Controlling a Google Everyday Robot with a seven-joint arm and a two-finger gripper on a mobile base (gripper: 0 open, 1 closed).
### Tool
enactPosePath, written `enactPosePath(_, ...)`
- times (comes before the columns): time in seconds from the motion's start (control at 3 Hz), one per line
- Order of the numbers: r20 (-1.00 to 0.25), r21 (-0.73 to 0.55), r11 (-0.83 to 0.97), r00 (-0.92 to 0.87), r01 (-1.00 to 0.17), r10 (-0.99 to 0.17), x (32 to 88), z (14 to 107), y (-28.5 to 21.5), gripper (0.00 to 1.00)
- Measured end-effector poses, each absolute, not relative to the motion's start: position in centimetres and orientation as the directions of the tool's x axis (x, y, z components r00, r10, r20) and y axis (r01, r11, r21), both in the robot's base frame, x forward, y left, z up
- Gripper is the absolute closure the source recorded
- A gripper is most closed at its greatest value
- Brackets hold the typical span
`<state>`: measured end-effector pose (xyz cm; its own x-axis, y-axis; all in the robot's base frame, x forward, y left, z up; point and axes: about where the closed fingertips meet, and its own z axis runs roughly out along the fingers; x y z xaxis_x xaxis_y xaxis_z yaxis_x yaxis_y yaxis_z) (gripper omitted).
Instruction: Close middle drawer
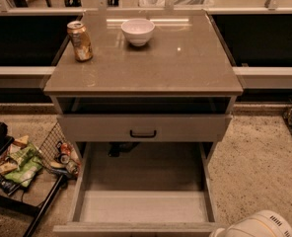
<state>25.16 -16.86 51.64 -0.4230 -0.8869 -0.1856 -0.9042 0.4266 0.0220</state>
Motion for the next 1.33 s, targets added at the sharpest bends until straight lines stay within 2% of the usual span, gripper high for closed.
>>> enactPosePath(0.67,-0.228,0.118,0.328,-0.347,-0.937,-0.910,23.3,44.0,-11.9,1.00)
enactPosePath(1.33,-0.223,0.226,0.413,-0.460,-0.882,-0.860,24.7,36.3,-9.5,1.00)
